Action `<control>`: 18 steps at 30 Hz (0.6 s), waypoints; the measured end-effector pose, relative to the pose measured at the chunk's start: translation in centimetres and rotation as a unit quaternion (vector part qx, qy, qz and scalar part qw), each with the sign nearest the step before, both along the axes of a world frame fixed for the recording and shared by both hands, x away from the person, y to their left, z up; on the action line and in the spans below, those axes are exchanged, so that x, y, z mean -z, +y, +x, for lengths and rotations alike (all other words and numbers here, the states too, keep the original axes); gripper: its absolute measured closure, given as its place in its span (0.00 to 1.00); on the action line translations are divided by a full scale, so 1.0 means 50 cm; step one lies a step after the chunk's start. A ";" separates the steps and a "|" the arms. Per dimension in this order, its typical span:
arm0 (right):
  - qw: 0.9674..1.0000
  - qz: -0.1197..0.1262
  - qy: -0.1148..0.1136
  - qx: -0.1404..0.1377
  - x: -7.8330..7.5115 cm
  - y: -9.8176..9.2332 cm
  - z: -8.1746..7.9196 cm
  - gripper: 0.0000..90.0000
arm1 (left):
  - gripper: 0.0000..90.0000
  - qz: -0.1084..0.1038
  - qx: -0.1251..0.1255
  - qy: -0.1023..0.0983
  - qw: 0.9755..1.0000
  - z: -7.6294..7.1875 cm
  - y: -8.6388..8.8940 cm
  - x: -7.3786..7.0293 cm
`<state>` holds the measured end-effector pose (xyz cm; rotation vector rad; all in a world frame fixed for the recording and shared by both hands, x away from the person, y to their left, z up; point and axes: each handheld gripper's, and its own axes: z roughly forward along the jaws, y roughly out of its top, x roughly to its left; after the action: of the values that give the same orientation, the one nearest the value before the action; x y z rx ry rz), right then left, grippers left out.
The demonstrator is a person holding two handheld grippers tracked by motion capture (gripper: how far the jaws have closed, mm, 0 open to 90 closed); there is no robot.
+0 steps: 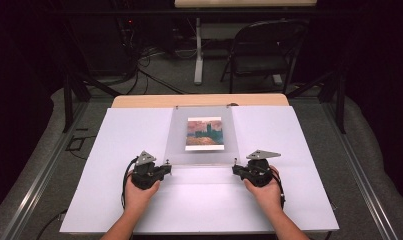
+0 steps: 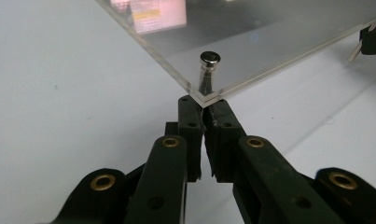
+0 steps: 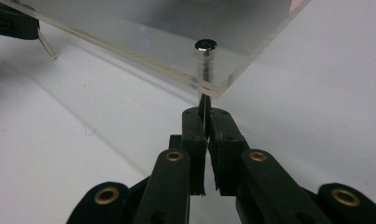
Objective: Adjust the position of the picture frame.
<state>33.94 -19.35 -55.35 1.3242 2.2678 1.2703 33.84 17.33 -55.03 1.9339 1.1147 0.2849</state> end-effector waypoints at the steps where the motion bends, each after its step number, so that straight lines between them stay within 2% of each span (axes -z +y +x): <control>1: 1.000 0.001 0.001 0.000 0.001 0.000 0.001 0.95 | 0.95 0.000 0.000 0.001 1.000 0.001 -0.001 0.001; 7: 1.000 -0.004 0.008 0.003 0.008 0.001 0.002 0.95 | 0.94 -0.001 0.003 0.002 1.000 0.000 -0.001 0.006; 18: 1.000 -0.008 0.002 0.003 0.011 0.002 0.000 0.95 | 0.94 -0.008 0.001 0.004 1.000 0.000 0.001 0.008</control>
<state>33.93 -19.24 -55.88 1.3268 2.2711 1.2453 33.84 17.36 -55.45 1.9227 1.1182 0.2658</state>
